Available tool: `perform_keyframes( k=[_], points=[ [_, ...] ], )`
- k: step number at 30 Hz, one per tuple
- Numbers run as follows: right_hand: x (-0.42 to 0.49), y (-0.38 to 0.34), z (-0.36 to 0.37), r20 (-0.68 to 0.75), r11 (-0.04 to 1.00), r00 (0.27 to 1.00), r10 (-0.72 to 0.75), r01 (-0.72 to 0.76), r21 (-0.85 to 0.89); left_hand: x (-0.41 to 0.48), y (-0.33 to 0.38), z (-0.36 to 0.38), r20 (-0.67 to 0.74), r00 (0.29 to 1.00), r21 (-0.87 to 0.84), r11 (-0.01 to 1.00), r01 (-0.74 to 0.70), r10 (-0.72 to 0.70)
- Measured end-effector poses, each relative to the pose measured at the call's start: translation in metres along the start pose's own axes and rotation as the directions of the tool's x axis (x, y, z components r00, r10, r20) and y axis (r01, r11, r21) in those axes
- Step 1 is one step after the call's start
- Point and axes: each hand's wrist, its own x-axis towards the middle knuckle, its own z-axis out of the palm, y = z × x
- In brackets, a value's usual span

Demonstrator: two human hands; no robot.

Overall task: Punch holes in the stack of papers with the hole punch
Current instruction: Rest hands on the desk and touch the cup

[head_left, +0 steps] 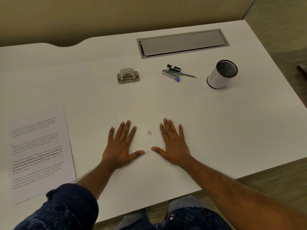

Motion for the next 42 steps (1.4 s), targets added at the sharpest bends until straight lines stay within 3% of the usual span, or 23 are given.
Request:
perform_keyframes(
  k=[4,10,16,19,26,32,42],
  points=[
    [-0.013,-0.009,0.012,0.009,0.999,0.999,0.044,-0.044,-0.005,0.001,0.002,0.001,0.005,1.0,0.0,1.0,0.006,-0.006],
    [0.0,-0.027,0.008,-0.029,0.997,0.998,-0.063,0.064,0.042,0.0,0.001,0.0,0.0,1.0,0.006,1.0,-0.009,0.009],
    [0.013,-0.01,0.0,-0.124,0.974,0.992,-0.009,0.037,0.225,-0.001,-0.006,-0.004,-0.005,1.0,0.003,1.0,-0.019,0.019],
    [0.016,-0.003,0.0,-0.132,0.953,0.988,-0.082,0.116,0.279,0.0,-0.009,-0.005,-0.004,1.0,-0.004,1.0,0.002,-0.002],
    [0.034,-0.024,0.002,-0.146,0.939,0.941,-0.305,0.323,0.122,0.004,-0.011,-0.007,-0.012,1.0,-0.004,1.0,-0.002,0.002],
    [0.024,-0.019,0.012,-0.197,0.919,0.915,-0.351,0.377,0.113,0.006,-0.011,-0.007,-0.023,1.0,-0.035,0.999,0.011,-0.012],
    [0.039,-0.015,0.012,-0.354,0.866,0.805,-0.475,0.499,-0.027,0.013,-0.012,-0.008,-0.074,0.997,-0.048,0.999,0.025,-0.029]
  ],
)
